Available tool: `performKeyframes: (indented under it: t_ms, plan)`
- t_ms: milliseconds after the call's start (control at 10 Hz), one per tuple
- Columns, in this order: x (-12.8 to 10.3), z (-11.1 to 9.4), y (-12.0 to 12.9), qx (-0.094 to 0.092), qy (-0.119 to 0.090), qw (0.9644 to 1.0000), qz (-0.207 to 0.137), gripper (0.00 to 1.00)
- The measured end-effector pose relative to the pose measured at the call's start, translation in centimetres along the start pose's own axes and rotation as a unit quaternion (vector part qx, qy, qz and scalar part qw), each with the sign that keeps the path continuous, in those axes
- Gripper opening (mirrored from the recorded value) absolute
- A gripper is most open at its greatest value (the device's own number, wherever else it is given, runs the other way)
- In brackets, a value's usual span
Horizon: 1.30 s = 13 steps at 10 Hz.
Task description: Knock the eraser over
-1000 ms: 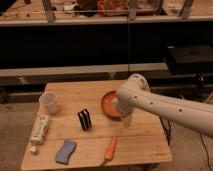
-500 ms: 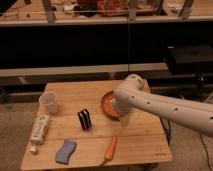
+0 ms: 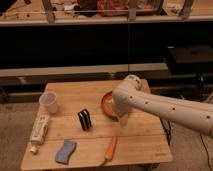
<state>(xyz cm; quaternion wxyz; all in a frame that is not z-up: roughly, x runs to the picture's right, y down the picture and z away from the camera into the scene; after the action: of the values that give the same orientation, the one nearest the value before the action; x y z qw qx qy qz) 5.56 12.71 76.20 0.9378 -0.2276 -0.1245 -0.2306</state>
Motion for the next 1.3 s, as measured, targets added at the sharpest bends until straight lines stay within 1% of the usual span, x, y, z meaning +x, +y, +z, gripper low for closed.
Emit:
performKeyframes:
  t_ms: [1300]
  plan:
    - [-1.4,2.1,-1.6,0.01,-0.013,0.9997,-0.017,0.8]
